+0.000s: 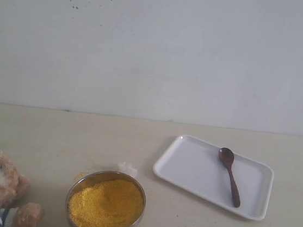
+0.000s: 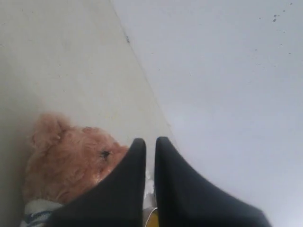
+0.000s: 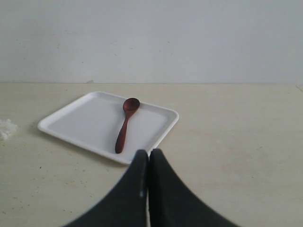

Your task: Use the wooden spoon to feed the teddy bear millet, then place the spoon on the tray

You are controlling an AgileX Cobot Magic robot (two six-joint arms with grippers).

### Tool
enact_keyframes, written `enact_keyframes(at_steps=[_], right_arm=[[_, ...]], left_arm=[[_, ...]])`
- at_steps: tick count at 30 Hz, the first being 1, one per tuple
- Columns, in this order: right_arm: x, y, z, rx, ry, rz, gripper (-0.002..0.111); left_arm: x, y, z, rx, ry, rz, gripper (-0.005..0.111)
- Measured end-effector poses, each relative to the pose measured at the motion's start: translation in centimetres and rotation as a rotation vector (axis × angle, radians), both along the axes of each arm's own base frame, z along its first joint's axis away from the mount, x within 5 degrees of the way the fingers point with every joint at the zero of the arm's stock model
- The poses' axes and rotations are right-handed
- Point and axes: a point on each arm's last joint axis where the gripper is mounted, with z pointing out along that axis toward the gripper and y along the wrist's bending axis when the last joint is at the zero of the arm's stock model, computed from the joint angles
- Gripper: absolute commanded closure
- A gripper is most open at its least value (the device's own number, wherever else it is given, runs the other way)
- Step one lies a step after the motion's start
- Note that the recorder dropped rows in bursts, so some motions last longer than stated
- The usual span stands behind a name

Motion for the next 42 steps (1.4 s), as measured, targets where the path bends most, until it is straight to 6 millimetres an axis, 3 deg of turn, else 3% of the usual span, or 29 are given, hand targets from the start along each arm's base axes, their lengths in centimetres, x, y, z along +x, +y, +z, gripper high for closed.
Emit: enact_keyframes(at_steps=[5,25,34,42], right_arm=[[0.0,0.0,0.0,0.000,0.000,0.000,0.108],[0.0,0.0,0.0,0.000,0.000,0.000,0.108],[0.0,0.0,0.0,0.000,0.000,0.000,0.108],[0.0,0.0,0.0,0.000,0.000,0.000,0.108]], left_arm=[[-0.3,-0.7,0.7,0.029,-0.037,0.013,0.103],[0.0,-8.0,6.8,0.255,-0.287,-0.207,0.103],[-2.4,-12.4,9.5,0.461,-0.427,-0.369,0.103],[-5.2,-16.1,9.7,0.568,-0.557,-0.508,0.103]])
